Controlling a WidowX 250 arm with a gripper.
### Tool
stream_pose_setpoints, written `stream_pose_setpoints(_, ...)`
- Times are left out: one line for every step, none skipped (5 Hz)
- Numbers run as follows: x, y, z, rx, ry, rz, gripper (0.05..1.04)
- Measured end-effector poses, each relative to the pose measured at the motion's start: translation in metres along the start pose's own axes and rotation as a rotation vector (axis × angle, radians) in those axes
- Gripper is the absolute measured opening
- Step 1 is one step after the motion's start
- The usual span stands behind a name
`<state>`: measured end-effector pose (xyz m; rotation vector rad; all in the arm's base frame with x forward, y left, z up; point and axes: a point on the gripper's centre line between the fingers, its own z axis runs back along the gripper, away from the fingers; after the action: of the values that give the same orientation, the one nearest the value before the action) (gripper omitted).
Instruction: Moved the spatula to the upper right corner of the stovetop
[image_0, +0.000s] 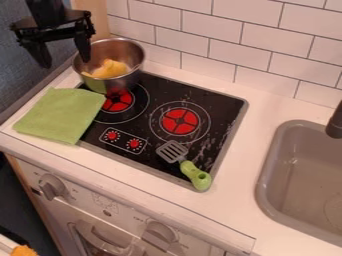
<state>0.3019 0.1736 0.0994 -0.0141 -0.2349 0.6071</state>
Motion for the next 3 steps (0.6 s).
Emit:
stream_pose_setpoints(-0.005,0.0,-0.009,0.001,0.031,0.014,1.0)
stream_pose_setpoints(-0.037,-0.014,-0.011,-0.006,0.103,0.135,1.0)
stream_pose_setpoints(-0.065,-0.033,0.008,-0.066,0.087,0.233,1.0)
